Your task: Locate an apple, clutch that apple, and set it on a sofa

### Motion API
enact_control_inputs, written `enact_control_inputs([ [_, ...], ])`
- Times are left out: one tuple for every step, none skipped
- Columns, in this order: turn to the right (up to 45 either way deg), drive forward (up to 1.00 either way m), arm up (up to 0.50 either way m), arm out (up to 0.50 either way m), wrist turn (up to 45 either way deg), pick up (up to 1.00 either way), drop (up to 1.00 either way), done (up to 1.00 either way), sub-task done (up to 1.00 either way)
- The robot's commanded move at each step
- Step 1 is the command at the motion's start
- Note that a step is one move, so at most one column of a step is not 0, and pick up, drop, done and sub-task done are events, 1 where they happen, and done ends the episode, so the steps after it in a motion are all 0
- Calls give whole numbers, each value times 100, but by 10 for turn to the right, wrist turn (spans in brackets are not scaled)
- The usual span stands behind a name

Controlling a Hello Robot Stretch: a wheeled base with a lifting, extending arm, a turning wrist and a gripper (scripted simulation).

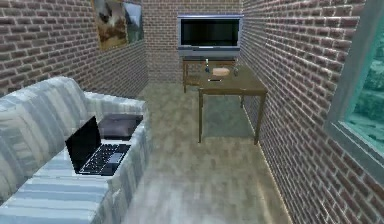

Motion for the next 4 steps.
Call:
enact_control_inputs([
  [30,0,0,0,0,0,0,0,0],
  [0,100,0,0,0,0,0,0,0],
  [450,0,0,0,0,0,0,0,0],
  [450,0,0,0,0,0,0,0,0],
])
